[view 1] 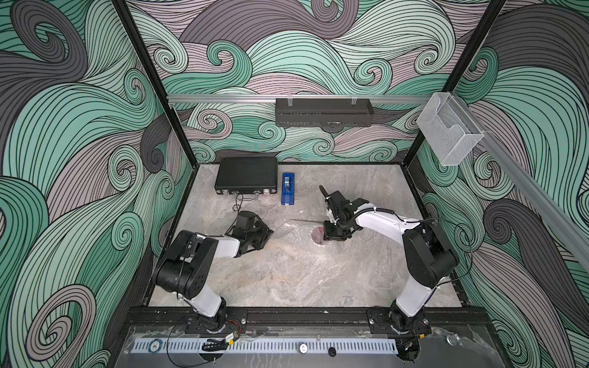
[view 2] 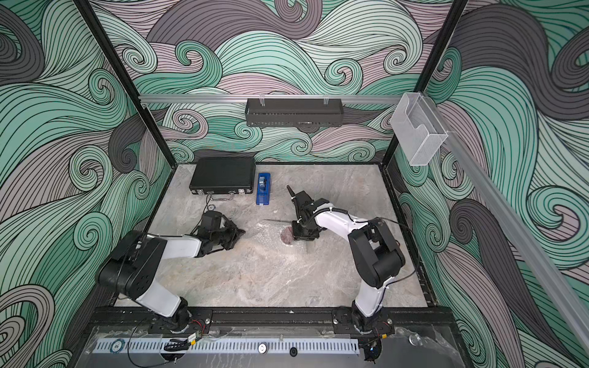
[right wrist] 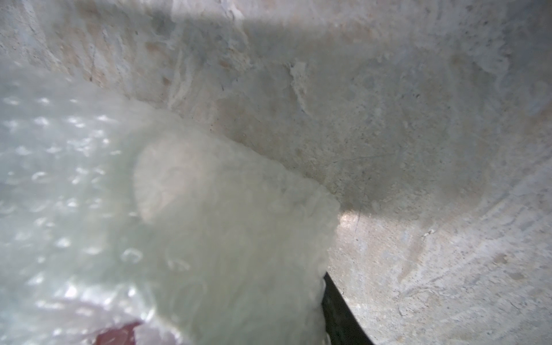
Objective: Wrap mugs in bubble wrap
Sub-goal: Wrap the mug in bubble wrap.
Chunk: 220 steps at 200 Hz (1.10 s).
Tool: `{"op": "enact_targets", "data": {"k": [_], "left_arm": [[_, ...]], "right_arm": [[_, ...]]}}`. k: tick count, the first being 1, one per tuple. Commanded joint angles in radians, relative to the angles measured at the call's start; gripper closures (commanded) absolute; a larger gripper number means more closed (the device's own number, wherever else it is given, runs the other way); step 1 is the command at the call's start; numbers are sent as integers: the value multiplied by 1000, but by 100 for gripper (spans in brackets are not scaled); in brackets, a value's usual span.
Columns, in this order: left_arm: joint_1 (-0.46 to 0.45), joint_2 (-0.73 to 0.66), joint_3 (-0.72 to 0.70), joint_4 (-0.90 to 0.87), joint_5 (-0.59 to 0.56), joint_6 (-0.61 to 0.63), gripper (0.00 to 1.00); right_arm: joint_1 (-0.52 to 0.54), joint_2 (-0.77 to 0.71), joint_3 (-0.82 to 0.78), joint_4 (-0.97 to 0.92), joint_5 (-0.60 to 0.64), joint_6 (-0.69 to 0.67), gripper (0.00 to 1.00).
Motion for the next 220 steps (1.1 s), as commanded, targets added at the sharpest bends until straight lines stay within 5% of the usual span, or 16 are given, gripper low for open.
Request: {"op": "enact_targets", "data": {"k": [1, 23, 67, 114, 137, 220], "left_arm": [[-10, -137, 102, -135, 76, 146, 100], [-78, -128, 233, -180, 166, 220, 100], [-305, 154, 500, -215, 292, 271, 100], [-411, 382, 571, -81, 349, 160, 100], [-408, 413, 537, -142, 274, 128, 100], [-407, 391, 629, -480, 111, 244, 100]], "right_arm": [[7, -3, -8, -22, 15, 6, 64], [7, 2, -7, -15, 2, 10, 64], [8, -29, -24, 20, -25, 33, 64], [6, -53, -35, 75, -94, 60, 64], [1, -85, -48, 74, -108, 65, 62], [-83, -353, -192, 56, -237, 67, 24]]}}
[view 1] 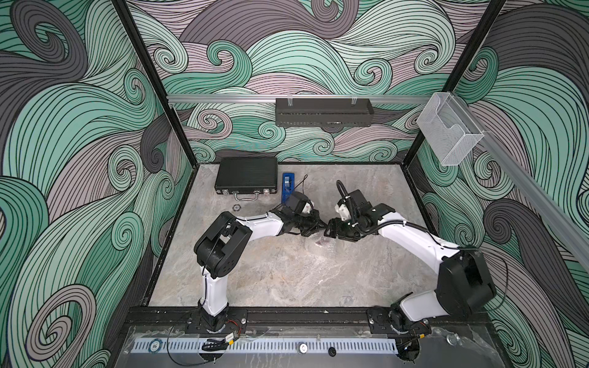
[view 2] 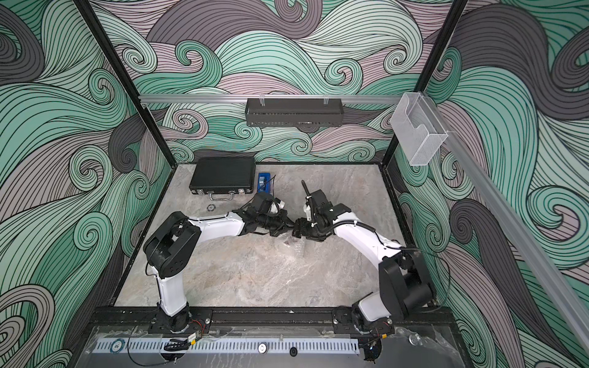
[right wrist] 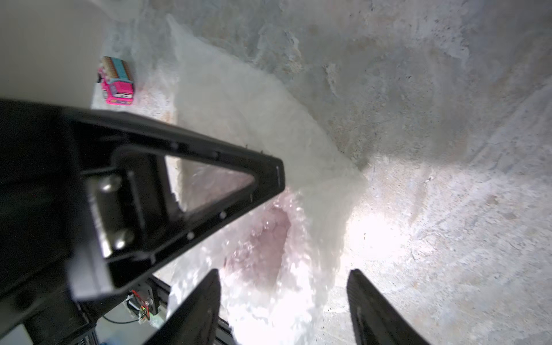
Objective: Wrap mugs in bubble wrap
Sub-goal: Wrap the mug in bubble wrap.
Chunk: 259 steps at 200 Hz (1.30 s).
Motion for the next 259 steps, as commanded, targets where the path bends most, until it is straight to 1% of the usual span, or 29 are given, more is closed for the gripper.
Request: {"op": "enact_targets", "data": {"k": [1, 5, 12, 14, 25, 31, 47, 60, 71, 78, 87, 92, 108, 112, 121, 126, 135, 142, 156, 164, 176, 191, 200, 208, 216, 223, 235, 249, 259], "left_arm": [[-12, 30, 9, -257, -102, 62, 100], [-13, 31, 14, -264, -106, 64, 100], [-15, 34, 20, -267, -108, 65, 100], [-15, 34, 22, -267, -108, 65, 100], [-18, 37, 29, -273, -112, 67, 100], [-20, 39, 32, -272, -109, 67, 100], [-27, 40, 38, -278, -115, 68, 100], [-31, 40, 36, -271, -114, 64, 100], [-33, 42, 36, -268, -110, 61, 100], [-35, 41, 35, -268, -111, 61, 100], [-35, 38, 33, -261, -110, 55, 100], [-35, 36, 34, -259, -110, 52, 100], [-34, 21, 36, -238, -99, 35, 100], [-33, 16, 41, -237, -95, 28, 95], [-29, -3, 58, -239, -83, 20, 78], [-28, -17, 71, -251, -81, 19, 69], [-23, -48, 105, -287, -81, 27, 55], [-15, -78, 123, -317, -78, 36, 47], [7, -145, 138, -376, -87, 59, 37], [26, -195, 119, -399, -102, 74, 33], [56, -265, 51, -421, -131, 102, 29], [87, -348, -62, -437, -164, 145, 24], [91, -386, -135, -400, -175, 171, 21], [91, -400, -196, -340, -173, 159, 18], [87, -393, -253, -230, -139, 135, 17], [80, -368, -277, -176, -120, 114, 13], [65, -315, -275, -107, -93, 93, 12], [50, -257, -254, -47, -89, 68, 11], [48, -220, -236, -35, -85, 53, 12]], "right_arm": [[-14, -39, -50, 14, -85, 25, 23], [-15, -44, -63, 35, -108, 36, 17], [-15, -53, -87, 82, -144, 67, 3], [-15, -56, -94, 97, -158, 76, 2], [-15, -61, -137, 194, -201, 139, 1], [-11, -52, -152, 236, -204, 171, 1], [1, 8, -132, 244, -174, 183, 1], [5, 56, -112, 236, -123, 208, 5], [3, 74, -122, 274, -101, 247, 6], [4, 78, -131, 281, -85, 272, 12], [6, 88, -136, 281, -59, 287, 16], [7, 96, -132, 262, -27, 289, 19], [11, 132, -114, 202, 33, 276, 35], [13, 143, -104, 184, 42, 266, 38], [19, 165, -88, 152, 51, 242, 43], [23, 173, -81, 136, 54, 232, 44], [27, 179, -77, 122, 62, 214, 45], [30, 180, -77, 118, 64, 208, 45], [31, 176, -84, 119, 63, 202, 48], [31, 174, -83, 117, 61, 197, 48], [30, 173, -85, 127, 51, 195, 48], [27, 175, -79, 138, 39, 196, 53], [28, 176, -78, 148, 27, 194, 54], [26, 178, -75, 155, 15, 190, 55], [26, 182, -73, 161, -1, 184, 55], [27, 181, -72, 166, -7, 183, 55], [26, 178, -79, 181, -16, 186, 55], [25, 179, -85, 187, -23, 188, 55], [23, 186, -87, 195, -29, 189, 55]]}}
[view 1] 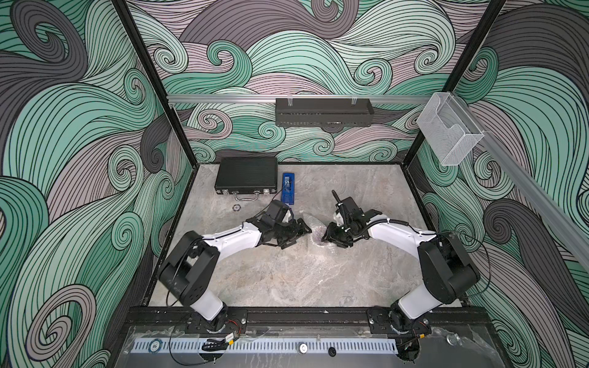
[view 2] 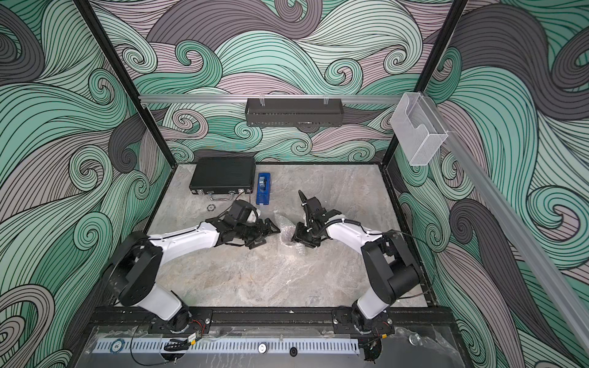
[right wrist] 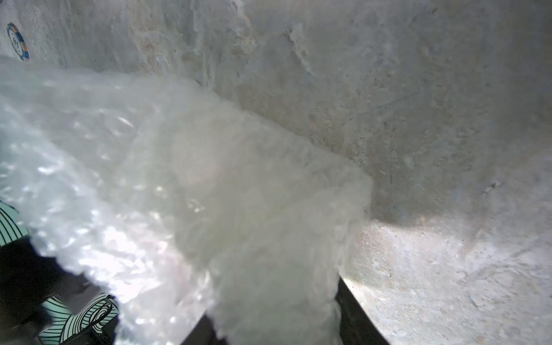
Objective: Wrap mugs in bubble wrap
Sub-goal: Wrap the mug in bubble wrap.
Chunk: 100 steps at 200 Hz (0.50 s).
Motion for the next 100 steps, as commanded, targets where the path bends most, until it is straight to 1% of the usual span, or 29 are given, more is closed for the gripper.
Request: {"op": "enact_targets", "data": {"k": [1, 20, 28, 41, 47, 54, 78, 86, 96, 100], "left_arm": [[-17, 65, 38, 142, 29, -34, 12], [-21, 122, 70, 116, 31, -37, 17], [-23, 144, 81, 102, 31, -41, 23], [-27, 178, 114, 48, 36, -38, 37], [-32, 192, 128, 11, 30, -32, 42], [-41, 205, 148, -30, 21, -22, 45], [-74, 231, 190, -157, -13, 20, 51], [-82, 226, 190, -184, -33, 28, 58], [-87, 219, 194, -219, -60, 32, 62], [-87, 217, 198, -235, -69, 34, 66]], "right_arm": [[-5, 27, -10, 13, -6, -8, 55], [-4, 31, -14, 24, -15, -4, 56], [-4, 28, -14, 27, -19, -2, 56], [-6, 29, -15, 36, -26, -3, 55], [-6, 29, -15, 42, -31, -3, 55], [-6, 31, -14, 47, -35, -4, 55], [-5, 40, -7, 54, -42, -3, 55], [-7, 39, -7, 56, -41, -3, 55], [-6, 38, -3, 51, -42, -9, 54], [-7, 36, -1, 49, -41, -15, 54]]}}
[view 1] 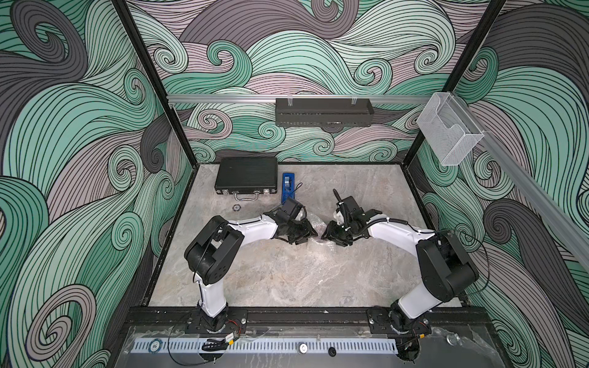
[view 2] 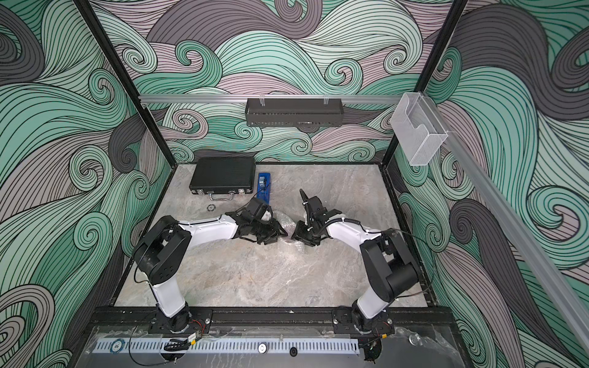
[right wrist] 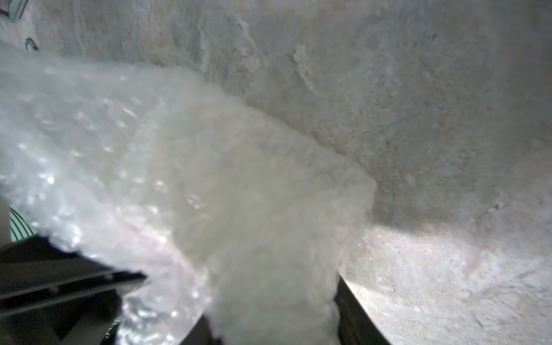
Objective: Wrap mugs in bubble wrap
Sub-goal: Wrap the mug in bubble wrap.
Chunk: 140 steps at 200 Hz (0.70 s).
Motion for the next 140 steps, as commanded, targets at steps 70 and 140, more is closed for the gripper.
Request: {"op": "enact_targets", "data": {"k": [70, 140], "left_arm": [[-45, -25, 203, -477, -224, 109, 88], [-38, -67, 306, -734, -329, 217, 87]], "right_arm": [[-21, -77, 17, 1, -100, -66, 36], [-53, -177, -62, 170, -241, 8, 21]]}}
